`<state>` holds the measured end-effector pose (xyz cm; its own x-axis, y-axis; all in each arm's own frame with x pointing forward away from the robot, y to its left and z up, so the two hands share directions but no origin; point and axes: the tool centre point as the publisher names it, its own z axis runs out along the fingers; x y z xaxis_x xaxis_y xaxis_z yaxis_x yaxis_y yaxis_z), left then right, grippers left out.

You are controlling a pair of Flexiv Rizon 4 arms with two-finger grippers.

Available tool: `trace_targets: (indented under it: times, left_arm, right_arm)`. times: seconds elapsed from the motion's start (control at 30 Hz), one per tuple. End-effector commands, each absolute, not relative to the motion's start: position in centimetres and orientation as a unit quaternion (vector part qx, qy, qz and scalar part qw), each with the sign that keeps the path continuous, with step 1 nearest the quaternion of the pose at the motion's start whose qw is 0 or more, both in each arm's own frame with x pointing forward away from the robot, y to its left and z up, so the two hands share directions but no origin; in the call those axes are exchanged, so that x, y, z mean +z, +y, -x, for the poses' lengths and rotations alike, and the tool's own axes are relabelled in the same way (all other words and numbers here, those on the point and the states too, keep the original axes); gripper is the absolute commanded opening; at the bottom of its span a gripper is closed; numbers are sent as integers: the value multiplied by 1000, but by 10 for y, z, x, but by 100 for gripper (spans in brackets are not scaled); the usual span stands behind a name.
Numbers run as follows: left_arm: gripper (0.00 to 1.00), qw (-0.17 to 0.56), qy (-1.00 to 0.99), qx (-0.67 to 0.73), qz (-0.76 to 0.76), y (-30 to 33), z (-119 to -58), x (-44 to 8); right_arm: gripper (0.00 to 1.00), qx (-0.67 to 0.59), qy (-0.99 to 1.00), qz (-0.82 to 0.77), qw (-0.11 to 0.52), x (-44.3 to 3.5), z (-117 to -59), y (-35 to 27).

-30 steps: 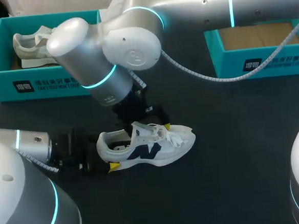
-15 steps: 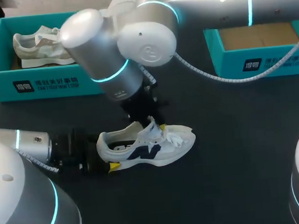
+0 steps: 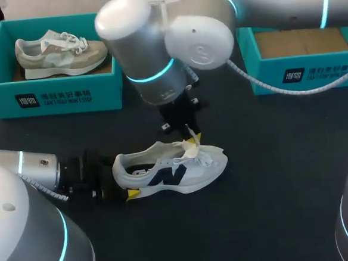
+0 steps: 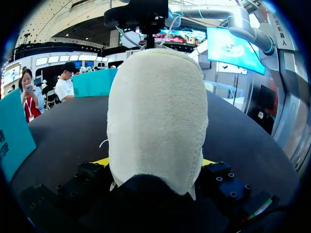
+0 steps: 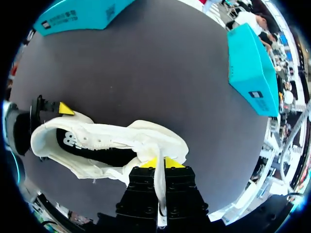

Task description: Take the shoe out of the shoebox, open the shoe tongue, remove and reinsert the insole, then place the shoe into the shoebox

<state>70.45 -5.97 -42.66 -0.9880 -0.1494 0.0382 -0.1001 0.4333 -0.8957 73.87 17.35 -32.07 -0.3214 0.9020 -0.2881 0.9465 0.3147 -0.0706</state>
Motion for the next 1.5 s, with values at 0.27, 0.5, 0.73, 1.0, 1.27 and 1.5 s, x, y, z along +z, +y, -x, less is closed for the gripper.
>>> trace_targets:
  times: [0.27,0.5,0.73,1.0,1.27,1.5]
  left_arm:
    - [0,23,847,-526,74,-62,-706,-434]
    - [0,23,847,-526,74,-62,-706,-434]
    - [0,23,847,-526,74,-62,-706,-434]
    - [0,23,847,-526,74,-62,-706,-434]
    - [0,23,847,-526,74,-62,-706,-434]
    - [0,23,847,-526,74,-62,-706,-434]
  right_arm:
    - [35,-105,864,-485,82,-355,-739,138]
    - [100,-146,848,-501,89,-370,-735,120]
    - [100,-139,834,-520,122,-341,-737,120]
    - [100,-101,854,-487,153,-306,-749,151]
    - [100,-67,899,-395,176,-265,-761,200]
    - [100,5,969,-224,106,-253,-759,258]
